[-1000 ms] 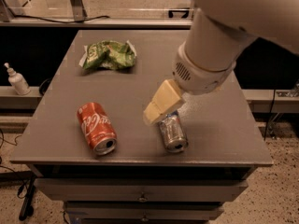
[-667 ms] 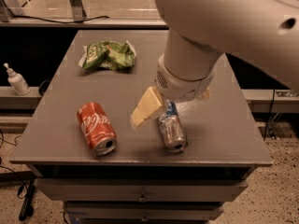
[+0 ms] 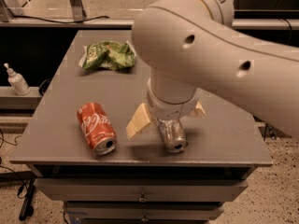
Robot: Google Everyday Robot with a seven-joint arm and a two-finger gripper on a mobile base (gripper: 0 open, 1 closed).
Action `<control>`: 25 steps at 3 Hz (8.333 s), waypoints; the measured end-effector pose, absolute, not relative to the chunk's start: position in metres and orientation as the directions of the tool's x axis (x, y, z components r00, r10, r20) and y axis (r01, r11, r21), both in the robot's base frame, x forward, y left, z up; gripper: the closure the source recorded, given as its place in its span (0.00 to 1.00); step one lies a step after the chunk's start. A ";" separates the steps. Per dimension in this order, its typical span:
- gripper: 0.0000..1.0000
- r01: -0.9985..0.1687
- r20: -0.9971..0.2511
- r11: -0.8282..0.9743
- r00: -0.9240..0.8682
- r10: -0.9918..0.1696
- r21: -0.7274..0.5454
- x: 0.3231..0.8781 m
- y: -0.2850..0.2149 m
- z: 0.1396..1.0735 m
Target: Place redbull can upright
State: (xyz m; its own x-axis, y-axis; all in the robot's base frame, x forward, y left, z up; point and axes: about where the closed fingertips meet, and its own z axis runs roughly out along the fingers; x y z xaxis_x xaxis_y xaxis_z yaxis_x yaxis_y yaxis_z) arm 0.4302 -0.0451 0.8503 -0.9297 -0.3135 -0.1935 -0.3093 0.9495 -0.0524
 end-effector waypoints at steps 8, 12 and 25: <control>1.00 -0.169 -0.237 0.973 -0.963 -0.128 0.159 0.503 -0.119 0.893; 1.00 -0.127 -0.167 0.943 -0.983 -0.078 0.306 0.515 -0.100 0.900; 1.00 0.715 0.690 0.369 -0.688 0.224 0.594 0.515 -0.131 0.949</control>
Offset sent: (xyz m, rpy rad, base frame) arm 0.0204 -0.0131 -0.0345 -0.0069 0.0064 -0.0613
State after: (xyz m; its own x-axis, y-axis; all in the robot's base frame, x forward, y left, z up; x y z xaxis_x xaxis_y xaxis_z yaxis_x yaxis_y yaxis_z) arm 0.5152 -0.1314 0.9488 -0.6883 0.2244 0.6899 0.7152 0.3687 0.5937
